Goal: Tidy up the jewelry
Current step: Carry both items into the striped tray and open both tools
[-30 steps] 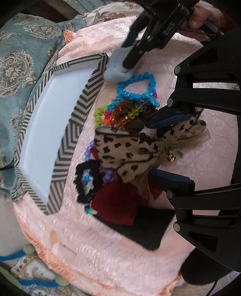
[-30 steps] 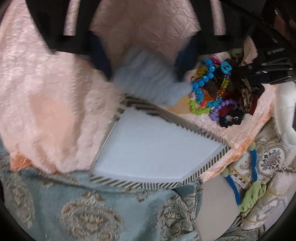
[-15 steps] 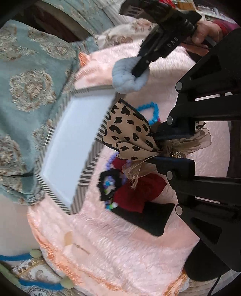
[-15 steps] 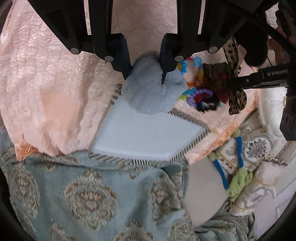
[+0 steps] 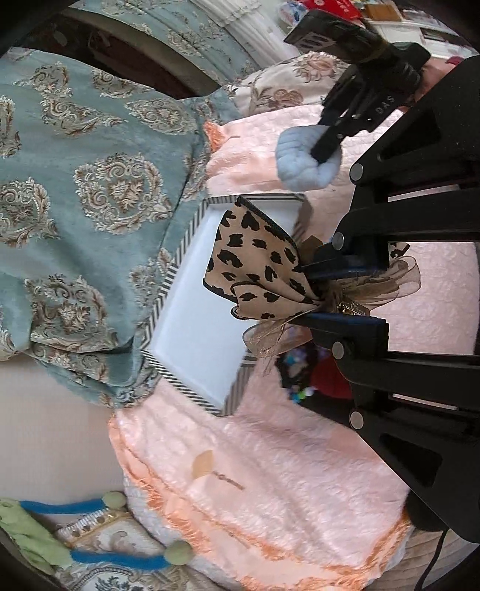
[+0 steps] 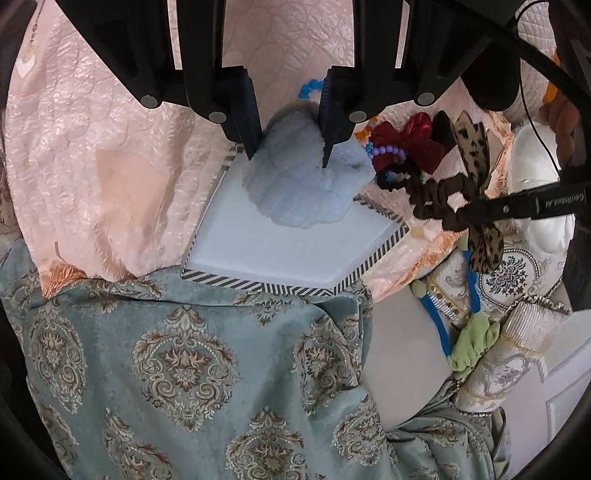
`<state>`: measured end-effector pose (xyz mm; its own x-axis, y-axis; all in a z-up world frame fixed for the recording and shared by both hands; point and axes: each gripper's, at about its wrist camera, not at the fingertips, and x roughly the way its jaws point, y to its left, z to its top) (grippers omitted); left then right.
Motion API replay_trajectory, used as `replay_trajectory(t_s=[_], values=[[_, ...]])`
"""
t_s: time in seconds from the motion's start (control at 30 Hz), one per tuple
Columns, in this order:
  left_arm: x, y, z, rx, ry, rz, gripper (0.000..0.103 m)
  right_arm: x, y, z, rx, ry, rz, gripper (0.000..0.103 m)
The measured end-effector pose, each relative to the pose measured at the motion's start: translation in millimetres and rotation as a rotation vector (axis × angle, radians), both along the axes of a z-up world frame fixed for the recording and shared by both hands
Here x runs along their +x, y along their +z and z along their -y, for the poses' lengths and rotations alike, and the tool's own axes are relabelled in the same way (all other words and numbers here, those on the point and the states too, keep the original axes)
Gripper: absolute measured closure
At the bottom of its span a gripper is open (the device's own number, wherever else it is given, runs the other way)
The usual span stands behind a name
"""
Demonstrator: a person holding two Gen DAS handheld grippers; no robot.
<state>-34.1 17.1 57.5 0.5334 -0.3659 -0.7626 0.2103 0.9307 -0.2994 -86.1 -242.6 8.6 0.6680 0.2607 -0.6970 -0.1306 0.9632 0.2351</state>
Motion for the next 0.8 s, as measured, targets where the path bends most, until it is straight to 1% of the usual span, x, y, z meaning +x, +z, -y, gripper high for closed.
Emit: replay_trajectory(t_s=[0.2, 0.37, 0.47, 0.53, 0.63, 0.73, 0.8], values=[[32.5, 1.9, 4.1, 0.023, 0.023, 0.018, 0.088, 20.7, 6.2, 1.4, -0.013, -0.014, 0.003, 0.076], [74.7, -9.2, 9.4, 0.044, 0.045, 0.018, 0.088, 53.7, -3.4, 1.1, -0.014, -0.015, -0.041, 0.076], [105.5, -25.7, 11.2, 0.063, 0.069, 0.001, 0.088, 74.7, -19.0, -0.4, -0.004, -0.025, -0.083, 0.076], [126.3, -39.9, 9.1, 0.066, 0.095, -0.020, 0.088, 88.6, -32.5, -1.1, 0.006, -0.032, -0.114, 0.076], [153.9, -65.1, 7.9, 0.094, 0.124, -0.060, 0.088, 106.5, -54.7, -3.7, 0.017, -0.031, -0.164, 0.076], [168.0, -86.9, 6.7, 0.137, 0.133, -0.095, 0.088, 119.1, -78.5, -7.2, -0.003, -0.004, -0.223, 0.076], [171.2, -96.8, 5.6, 0.147, 0.132, -0.113, 0.088, 125.1, -87.9, -5.4, -0.023, 0.008, -0.253, 0.076]])
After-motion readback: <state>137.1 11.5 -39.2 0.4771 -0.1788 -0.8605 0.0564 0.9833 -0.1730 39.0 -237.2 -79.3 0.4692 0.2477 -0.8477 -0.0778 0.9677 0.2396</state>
